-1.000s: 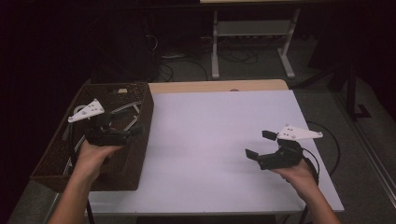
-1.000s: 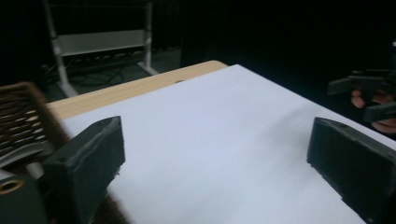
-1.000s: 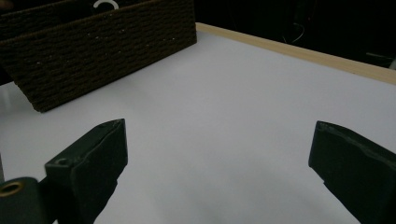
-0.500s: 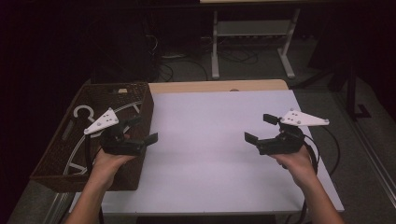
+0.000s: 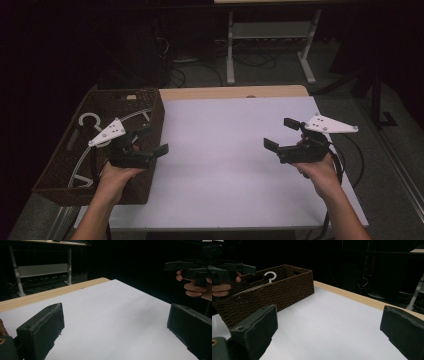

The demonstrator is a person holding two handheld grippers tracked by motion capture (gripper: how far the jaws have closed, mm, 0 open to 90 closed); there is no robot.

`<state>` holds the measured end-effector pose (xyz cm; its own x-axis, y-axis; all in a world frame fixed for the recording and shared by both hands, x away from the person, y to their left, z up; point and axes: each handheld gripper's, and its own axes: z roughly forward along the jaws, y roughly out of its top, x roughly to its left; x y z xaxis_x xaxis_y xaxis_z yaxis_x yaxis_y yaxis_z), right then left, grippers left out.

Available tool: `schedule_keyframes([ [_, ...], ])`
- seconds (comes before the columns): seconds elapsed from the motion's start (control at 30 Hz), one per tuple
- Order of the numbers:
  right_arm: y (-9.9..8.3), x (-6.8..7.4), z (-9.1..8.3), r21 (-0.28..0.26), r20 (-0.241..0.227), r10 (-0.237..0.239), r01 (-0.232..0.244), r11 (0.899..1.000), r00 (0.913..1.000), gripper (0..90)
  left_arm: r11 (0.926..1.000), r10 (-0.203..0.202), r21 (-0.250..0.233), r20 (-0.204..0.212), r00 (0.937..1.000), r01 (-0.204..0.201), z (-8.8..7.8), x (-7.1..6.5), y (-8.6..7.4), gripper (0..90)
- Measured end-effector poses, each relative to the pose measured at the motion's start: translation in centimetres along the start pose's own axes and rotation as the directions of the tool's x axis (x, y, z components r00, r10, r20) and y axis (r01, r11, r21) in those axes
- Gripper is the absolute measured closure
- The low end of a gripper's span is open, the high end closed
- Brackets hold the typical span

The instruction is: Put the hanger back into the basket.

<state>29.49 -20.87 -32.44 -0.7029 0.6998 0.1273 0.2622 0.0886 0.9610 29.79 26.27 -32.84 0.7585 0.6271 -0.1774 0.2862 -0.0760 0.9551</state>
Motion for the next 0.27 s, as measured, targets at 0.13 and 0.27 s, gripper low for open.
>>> schedule_keyframes([
  [0.13,0.01,-0.03,0.01,-0.002,-0.002,-0.007,0.007,1.0,1.0,0.8,1.0,0.001,0.006,0.001,1.0,-0.001,0.05,0.0,-0.01,0.7],
  [0.27,0.0,-0.01,0.0,0.001,-0.001,-0.009,0.009,1.0,1.0,0.8,1.0,0.0,0.005,0.005,1.0,0.0,0.04,0.04,-0.01,0.7],
])
